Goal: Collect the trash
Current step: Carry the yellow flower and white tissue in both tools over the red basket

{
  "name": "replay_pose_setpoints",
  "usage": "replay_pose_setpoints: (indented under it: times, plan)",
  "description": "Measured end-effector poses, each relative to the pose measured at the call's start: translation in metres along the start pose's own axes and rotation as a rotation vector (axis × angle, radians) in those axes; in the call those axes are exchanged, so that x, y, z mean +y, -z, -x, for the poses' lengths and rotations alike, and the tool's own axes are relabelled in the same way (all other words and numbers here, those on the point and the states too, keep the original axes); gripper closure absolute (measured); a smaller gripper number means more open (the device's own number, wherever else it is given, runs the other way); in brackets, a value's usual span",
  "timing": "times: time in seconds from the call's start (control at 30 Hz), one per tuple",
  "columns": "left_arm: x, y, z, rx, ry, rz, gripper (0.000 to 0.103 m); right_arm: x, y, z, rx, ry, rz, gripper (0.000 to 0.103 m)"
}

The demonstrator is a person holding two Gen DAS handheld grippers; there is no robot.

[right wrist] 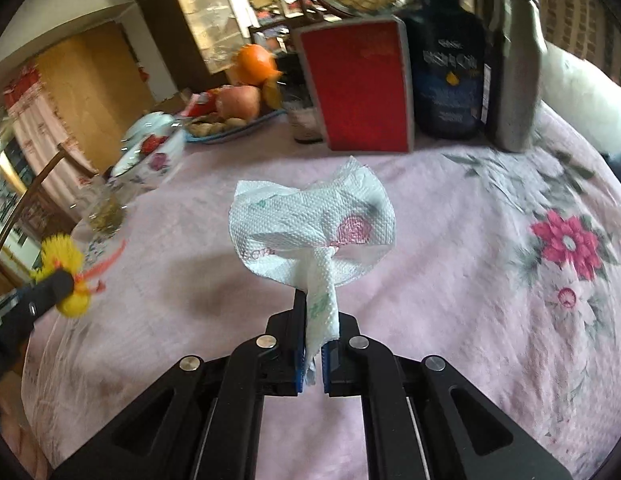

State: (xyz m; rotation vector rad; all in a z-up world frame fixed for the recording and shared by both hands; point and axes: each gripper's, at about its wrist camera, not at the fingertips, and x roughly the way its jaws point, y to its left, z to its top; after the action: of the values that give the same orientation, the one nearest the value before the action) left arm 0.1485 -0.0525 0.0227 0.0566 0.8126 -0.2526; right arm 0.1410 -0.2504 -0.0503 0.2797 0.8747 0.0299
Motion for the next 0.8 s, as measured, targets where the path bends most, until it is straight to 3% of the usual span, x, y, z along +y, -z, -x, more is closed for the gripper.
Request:
replay_pose_setpoints:
  times: [0.47,0.8]
  plan:
    - [0.040,0.064,0.034,0.009,-0.063,0.082,0.072,0.057,0.045,0.047,0.004,-0.070,0.126,0.095]
    - [0.059,0.098,0.073,-0.060,-0.122,0.107,0.072,0.106,0.071,0.083,-0.001,-0.177,0.230,0.096]
